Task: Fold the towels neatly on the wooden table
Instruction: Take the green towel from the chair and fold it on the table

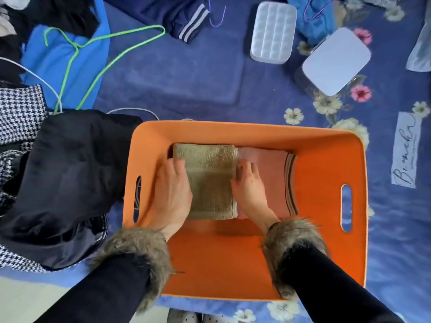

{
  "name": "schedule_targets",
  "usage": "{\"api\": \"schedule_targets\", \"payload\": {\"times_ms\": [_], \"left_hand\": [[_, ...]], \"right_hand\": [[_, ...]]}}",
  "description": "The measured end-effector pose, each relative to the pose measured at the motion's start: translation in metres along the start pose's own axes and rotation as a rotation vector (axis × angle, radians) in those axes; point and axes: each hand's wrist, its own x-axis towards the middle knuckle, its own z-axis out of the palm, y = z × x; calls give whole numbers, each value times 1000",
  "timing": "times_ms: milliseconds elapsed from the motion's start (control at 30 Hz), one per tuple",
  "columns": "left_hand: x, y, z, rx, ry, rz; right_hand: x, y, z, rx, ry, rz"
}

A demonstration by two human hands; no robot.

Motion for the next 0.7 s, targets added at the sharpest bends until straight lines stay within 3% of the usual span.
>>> {"api": "schedule_targets", "payload": {"times_ms": [100,200,267,400,567,700], "left_hand": [[-5,-2,15,173,-99,243],[0,-5,19,353,-317,282],[8,-8,18,524,-368,280],[25,-14,22,637,-469,237],[31,-13,31,621,-506,225],[20,-15,23,469,-463,234]], "right_hand": [[-9,4,14,-234,99,-240],[-8,10,21,-479,30,-448],[1,18,17,-612,-45,-524],[23,28,2,-741,-262,-541],[34,31,4,-907,-311,-567],[29,22,1,-910,-295,-545]]}}
